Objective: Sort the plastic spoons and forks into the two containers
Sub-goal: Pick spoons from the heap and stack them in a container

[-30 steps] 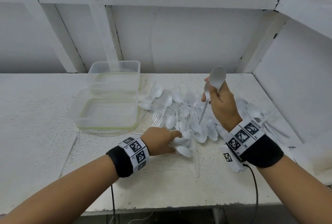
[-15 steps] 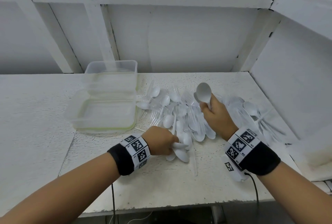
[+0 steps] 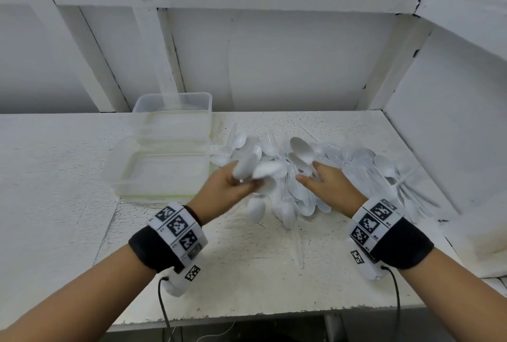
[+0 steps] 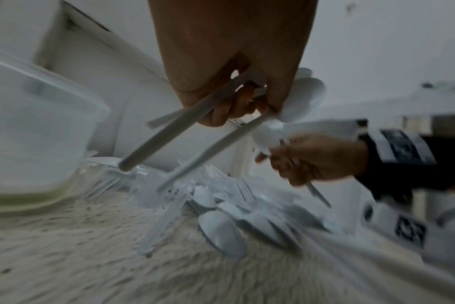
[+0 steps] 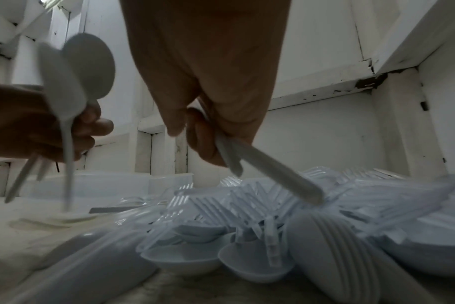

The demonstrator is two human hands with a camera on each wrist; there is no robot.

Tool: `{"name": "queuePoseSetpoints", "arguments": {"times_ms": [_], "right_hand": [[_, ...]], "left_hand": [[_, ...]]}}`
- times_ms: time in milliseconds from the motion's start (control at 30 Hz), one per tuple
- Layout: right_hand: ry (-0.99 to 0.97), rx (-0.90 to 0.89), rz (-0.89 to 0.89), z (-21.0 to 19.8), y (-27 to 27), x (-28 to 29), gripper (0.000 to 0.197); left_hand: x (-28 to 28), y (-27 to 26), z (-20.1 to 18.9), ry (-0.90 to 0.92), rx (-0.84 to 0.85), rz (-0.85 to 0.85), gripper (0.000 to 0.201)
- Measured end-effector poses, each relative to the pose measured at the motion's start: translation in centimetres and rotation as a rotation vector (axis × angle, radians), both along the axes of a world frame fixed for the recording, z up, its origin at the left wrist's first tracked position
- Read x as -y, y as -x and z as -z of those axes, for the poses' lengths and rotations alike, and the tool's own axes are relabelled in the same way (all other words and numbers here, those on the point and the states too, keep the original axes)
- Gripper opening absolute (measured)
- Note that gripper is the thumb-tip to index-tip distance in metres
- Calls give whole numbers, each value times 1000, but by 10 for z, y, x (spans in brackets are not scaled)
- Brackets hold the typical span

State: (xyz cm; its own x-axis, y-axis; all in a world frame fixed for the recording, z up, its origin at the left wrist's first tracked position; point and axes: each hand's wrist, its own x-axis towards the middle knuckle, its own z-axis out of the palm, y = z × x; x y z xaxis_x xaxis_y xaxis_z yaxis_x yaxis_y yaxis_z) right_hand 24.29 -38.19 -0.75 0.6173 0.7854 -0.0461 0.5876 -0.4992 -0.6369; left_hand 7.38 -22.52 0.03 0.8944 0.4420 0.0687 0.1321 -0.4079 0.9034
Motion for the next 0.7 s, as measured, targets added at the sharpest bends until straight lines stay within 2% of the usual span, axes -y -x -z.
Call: {"name": "queuePoseSetpoints", "arguments": {"times_ms": [67, 133, 167, 200, 267, 367, 500, 700], "right_hand": [[97, 44, -72, 1, 3, -2, 19], [193, 129, -204, 4, 11, -9, 19], [240, 177, -280, 4, 17, -14, 11], [286, 238, -364, 4, 24, -19, 13], [403, 379, -540, 5, 37, -30, 31], [549, 608, -749, 5, 56, -47, 44], [667, 663, -769, 8, 60, -65, 48], [666, 686, -816, 3, 52, -73, 40]], "left_hand": [[-13, 4, -6, 146, 20, -198, 22], [-26, 9, -11, 201, 33, -319, 27], [-30, 11, -13, 208, 36, -341, 28], [-33, 13, -14, 216, 33, -346, 28], [-37, 16, -11, 230, 5, -363, 26], [-41, 19, -3, 263, -66, -392, 22], [-39, 23, 7, 307, -149, -400, 19], [-37, 25, 9, 347, -176, -395, 17]]}}
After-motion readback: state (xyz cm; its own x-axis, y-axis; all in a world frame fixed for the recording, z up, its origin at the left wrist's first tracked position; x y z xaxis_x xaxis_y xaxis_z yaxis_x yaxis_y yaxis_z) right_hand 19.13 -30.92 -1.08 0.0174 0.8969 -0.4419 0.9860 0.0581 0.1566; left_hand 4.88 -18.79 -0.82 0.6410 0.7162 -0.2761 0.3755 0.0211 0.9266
